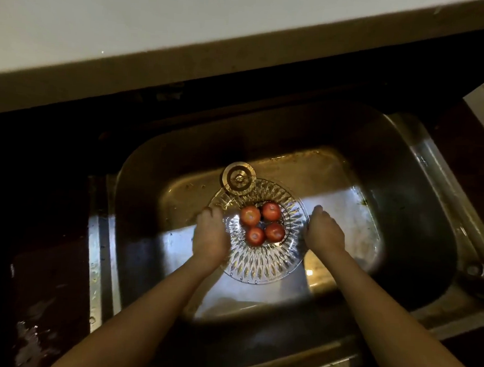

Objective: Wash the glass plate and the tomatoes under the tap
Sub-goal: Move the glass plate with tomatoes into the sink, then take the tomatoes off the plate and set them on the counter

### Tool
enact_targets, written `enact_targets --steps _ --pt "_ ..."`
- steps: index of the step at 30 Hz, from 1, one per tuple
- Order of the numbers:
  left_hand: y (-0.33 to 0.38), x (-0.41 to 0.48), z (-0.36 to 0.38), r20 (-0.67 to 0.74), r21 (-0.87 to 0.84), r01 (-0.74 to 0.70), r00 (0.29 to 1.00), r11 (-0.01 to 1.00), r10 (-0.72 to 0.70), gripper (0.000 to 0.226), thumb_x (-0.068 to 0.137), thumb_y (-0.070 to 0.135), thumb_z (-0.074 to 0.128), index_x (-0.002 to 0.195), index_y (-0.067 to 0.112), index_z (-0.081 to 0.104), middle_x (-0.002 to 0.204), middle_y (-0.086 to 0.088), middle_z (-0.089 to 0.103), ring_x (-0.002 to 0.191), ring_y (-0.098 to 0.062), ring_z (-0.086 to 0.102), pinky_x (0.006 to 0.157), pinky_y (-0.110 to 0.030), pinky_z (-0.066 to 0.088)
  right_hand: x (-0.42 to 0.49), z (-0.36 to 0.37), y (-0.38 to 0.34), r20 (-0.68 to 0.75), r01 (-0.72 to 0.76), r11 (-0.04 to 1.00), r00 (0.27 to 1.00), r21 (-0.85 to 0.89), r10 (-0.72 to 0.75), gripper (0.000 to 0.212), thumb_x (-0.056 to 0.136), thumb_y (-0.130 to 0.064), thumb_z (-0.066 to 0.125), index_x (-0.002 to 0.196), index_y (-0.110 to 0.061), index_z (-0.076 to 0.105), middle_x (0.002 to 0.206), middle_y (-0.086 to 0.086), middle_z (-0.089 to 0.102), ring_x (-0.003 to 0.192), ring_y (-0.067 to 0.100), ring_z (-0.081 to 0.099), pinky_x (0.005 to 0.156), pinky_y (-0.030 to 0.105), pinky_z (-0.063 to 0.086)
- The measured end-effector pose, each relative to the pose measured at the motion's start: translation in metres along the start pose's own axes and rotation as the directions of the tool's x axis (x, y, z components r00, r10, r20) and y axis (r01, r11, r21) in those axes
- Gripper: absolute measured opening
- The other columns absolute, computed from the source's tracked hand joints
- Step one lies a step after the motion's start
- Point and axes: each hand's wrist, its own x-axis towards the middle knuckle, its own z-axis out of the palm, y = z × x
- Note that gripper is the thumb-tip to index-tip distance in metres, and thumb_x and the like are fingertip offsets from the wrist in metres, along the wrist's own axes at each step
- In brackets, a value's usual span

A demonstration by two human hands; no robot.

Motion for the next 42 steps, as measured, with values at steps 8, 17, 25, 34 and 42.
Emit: enact_targets --steps 8,17,25,34,42 --pt "0.037 -0.026 0.035 0.075 -0.328 0.033 0.997 0.944 -0.008 0.07 0.069 0.009 0.077 0.128 0.013 0.04 0.131 -0.008 0.044 0.12 -0.023 0.046 0.101 -0.033 0.041 -0.024 0.026 -0.024 0.225 0.067 0.856 0.952 0.513 -0.209 0.052 0.066 -0.019 0.079 0.106 -0.013 0.045 0.109 0.01 0.054 0.098 0.024 0.056 0.074 0.027 0.04" --pt "0.033 -0.031 0.042 0.017 -0.36 0.011 1.0 0.933 -0.006 0.053 0.072 0.009 0.074 0.117 0.014 0.047 0.12 -0.007 0.052 0.107 -0.023 0.053 0.083 -0.027 0.041 -0.023 0.029 -0.023 0.094 0.174 0.866 0.965 0.468 -0.244 0.043 0.07 -0.013 0.076 0.107 -0.01 0.053 0.111 0.013 0.058 0.094 0.023 0.055 0.074 0.024 0.036" --pt "0.029 -0.044 -0.009 -0.027 -0.371 -0.043 0.999 0.927 0.036 0.051 0.07 0.01 0.076 0.117 0.013 0.056 0.128 -0.008 0.049 0.111 -0.021 0.051 0.084 -0.012 0.033 -0.046 -0.008 -0.044 0.006 0.307 0.825 0.936 0.474 -0.352 0.051 0.072 -0.011 0.072 0.12 -0.012 0.052 0.118 0.015 0.053 0.099 0.027 0.056 0.081 0.023 0.041" --pt "0.053 -0.083 -0.135 -0.204 -0.4 -0.251 0.962 0.882 0.181 0.051 0.069 0.015 0.078 0.117 0.018 0.06 0.11 0.002 0.046 0.097 -0.013 0.053 0.081 -0.008 0.041 -0.111 -0.124 -0.083 -0.19 0.464 0.721 0.882 0.514 -0.432 0.047 0.071 -0.016 0.076 0.113 -0.022 0.056 0.102 -0.004 0.045 0.075 0.001 0.049 0.066 0.01 0.038" --pt "0.096 -0.109 -0.264 -0.413 -0.29 -0.499 0.835 0.817 0.363 0.047 0.069 0.031 0.077 0.113 0.023 0.061 0.105 0.002 0.057 0.086 -0.01 0.06 0.078 -0.022 0.051 -0.161 -0.246 -0.122 -0.46 0.643 0.614 0.762 0.458 -0.456 0.037 0.071 -0.028 0.076 0.102 -0.033 0.055 0.095 -0.008 0.054 0.072 0.002 0.056 0.064 0.003 0.043"
